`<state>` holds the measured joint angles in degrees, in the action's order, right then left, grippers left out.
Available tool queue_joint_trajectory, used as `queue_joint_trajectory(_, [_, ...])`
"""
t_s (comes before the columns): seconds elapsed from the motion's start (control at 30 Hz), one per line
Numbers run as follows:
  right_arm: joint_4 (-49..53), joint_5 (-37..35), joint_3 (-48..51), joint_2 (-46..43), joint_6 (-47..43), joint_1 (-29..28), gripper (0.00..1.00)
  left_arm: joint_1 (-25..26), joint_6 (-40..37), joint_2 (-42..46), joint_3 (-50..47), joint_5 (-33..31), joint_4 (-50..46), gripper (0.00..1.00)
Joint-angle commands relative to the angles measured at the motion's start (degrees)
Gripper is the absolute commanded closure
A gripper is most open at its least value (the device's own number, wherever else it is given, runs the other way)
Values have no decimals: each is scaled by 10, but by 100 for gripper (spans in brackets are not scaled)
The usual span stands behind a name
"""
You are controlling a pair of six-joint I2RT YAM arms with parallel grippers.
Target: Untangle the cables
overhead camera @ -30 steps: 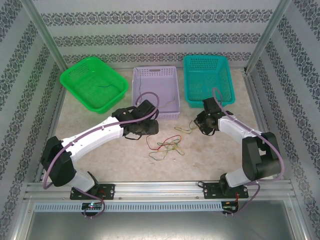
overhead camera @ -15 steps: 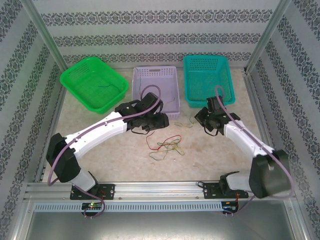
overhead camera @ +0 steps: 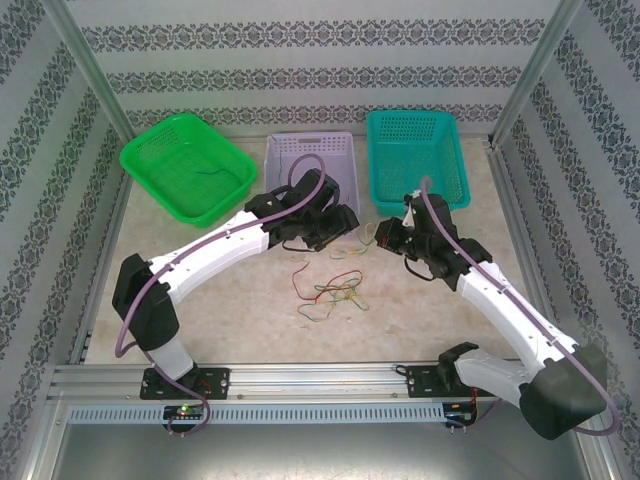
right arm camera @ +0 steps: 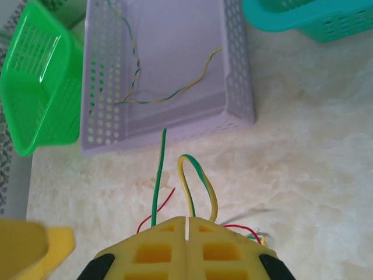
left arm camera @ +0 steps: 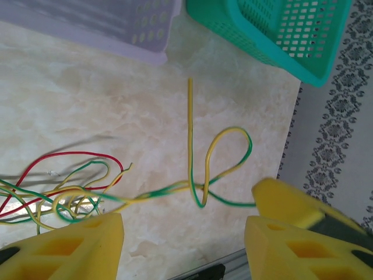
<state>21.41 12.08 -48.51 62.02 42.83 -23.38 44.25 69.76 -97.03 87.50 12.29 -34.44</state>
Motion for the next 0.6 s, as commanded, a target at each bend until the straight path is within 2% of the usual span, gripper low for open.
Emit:
queue_joint_trajectory(0.0, [1,6,-14,-4,-22,-18,100,-8,18,-17,12,1,5,44])
queue_joint_trajectory(0.2, [-3,5,-11,-10,-22,-32,100,-18,23,-30,-6,-4,13,51])
queue_joint_trajectory(0.57, [-10,-2,-8,-14,-14,-49,100,-21,34,-64,-4,32,50,66])
